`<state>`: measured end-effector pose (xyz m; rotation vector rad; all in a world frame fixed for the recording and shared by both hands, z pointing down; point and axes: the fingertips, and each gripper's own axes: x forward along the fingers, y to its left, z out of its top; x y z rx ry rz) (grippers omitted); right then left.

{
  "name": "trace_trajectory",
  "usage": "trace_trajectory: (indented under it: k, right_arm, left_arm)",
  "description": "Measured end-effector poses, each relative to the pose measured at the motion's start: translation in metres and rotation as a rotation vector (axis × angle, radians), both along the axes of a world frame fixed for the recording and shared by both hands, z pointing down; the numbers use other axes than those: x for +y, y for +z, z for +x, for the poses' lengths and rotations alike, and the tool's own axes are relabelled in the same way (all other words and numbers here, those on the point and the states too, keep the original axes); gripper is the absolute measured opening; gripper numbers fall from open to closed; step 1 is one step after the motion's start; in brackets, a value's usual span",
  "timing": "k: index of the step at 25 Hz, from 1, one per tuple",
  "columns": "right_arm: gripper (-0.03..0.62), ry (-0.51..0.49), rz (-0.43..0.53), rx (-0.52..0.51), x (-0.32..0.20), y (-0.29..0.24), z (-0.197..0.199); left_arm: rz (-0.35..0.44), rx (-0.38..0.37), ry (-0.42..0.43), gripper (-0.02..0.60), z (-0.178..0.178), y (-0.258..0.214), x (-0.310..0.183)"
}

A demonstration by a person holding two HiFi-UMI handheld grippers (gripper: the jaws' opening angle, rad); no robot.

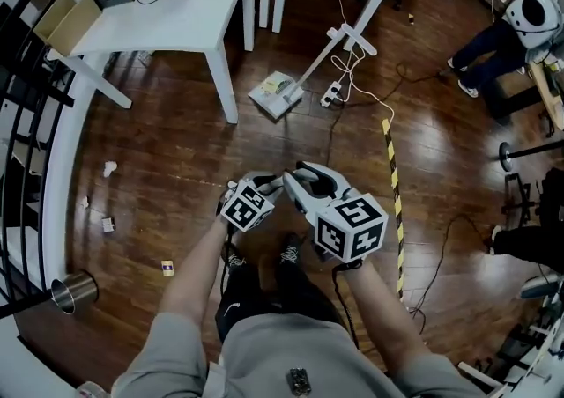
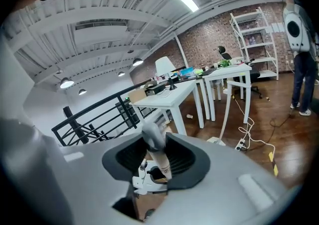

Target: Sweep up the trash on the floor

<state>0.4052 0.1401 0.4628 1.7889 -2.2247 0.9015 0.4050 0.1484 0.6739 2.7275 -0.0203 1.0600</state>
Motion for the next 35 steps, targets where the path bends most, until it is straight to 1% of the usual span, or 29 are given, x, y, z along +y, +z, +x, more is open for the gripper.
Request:
trace_trajectory:
  k: [6, 10, 15, 21, 24, 27, 31, 35]
  right_arm:
    - [0.112, -0.046, -0.024, -0.030, -0.034, 0.006, -0.072]
    - [0.110, -0.060, -0.053, -0.088, -0.052, 0.020, -0.118]
    - [0.107, -0.107, -0.100, -0.155, -0.074, 0.038, -0.180]
    - [0.106, -0.205, -0.110, -0.172, -0.100, 0.038, -0.248]
    - [0.104, -0.272, -0.089, -0.152, -0.111, 0.027, -0.277]
    - [0.106, -0.346, -0.059, -0.127, -0.117, 0.012, -0.299]
    - [0.106, -0.447, -0.032, -0.097, -0.113, -0.004, -0.314]
    - [0.106, -0.564, -0.014, -0.084, -0.117, -0.020, -0.324]
  left_arm:
    - [0.005, -0.056, -0.052, 0.118, -0.082, 0.004, -0.036]
    - [0.012, -0.100, -0.076, 0.118, -0.142, 0.014, -0.058]
    - [0.014, -0.158, -0.149, 0.126, -0.222, 0.027, -0.086]
    - [0.049, -0.177, -0.239, 0.129, -0.300, 0.022, -0.118]
    - [0.071, -0.161, -0.293, 0.129, -0.326, 0.010, -0.130]
    - [0.084, -0.148, -0.352, 0.127, -0.343, -0.002, -0.135]
    - [0.102, -0.133, -0.425, 0.123, -0.352, -0.017, -0.131]
    - [0.094, -0.120, -0.531, 0.123, -0.360, -0.031, -0.131]
